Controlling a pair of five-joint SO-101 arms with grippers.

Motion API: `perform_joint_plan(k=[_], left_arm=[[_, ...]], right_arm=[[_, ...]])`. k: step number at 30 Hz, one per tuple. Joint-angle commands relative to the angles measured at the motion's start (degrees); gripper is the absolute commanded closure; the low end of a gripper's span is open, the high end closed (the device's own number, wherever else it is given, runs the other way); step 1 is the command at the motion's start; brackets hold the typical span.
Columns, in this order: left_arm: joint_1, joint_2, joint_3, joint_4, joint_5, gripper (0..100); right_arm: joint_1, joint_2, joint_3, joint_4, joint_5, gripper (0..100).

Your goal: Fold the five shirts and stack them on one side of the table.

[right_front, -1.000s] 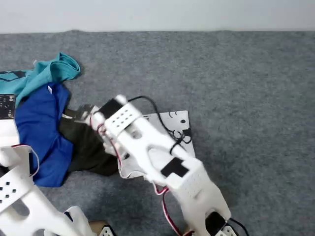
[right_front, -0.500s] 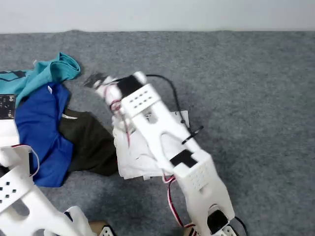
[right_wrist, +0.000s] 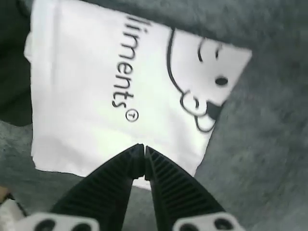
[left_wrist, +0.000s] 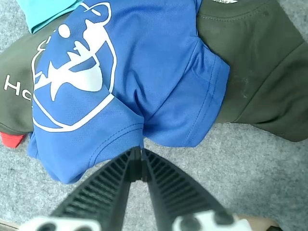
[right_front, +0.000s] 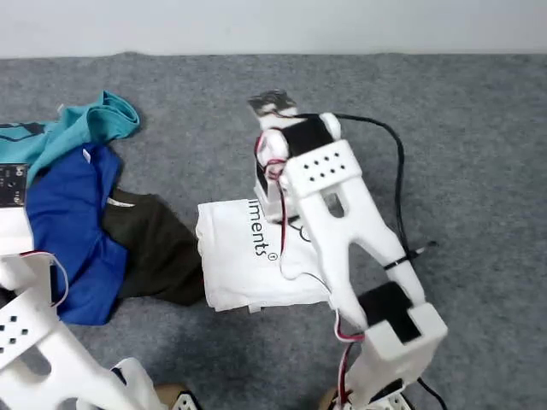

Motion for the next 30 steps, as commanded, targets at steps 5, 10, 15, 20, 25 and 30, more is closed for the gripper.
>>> perform_joint_plan(k=[5, 10, 15, 20, 25, 30], left_arm=[[0.26, -0.97, -0.84, 1.41, 0.35, 99], [0.44, -0.62, 0.4, 1.32, 0.18, 99], [0.44, -0.97, 5.14, 1.32, 0.09, 99], [0.53, -0.79, 5.93, 0.7, 0.09, 99], [0.53, -0.62, 5.93, 0.53, 0.09, 99], [0.53, -0.88, 5.93, 0.53, 0.09, 99]], right_arm=[[0.48, 0.48, 9.93, -2.24, -11.08, 95.3], [0.13, 6.55, 10.02, -3.03, -21.01, 66.7], [-0.31, 10.95, 9.93, -6.11, -23.21, 57.2], [0.04, 14.29, 10.02, -8.84, -23.21, 62.2], [0.48, 16.92, 10.02, -12.18, -23.21, 63.0], [0.48, 22.02, 10.02, -14.9, -23.21, 63.0]])
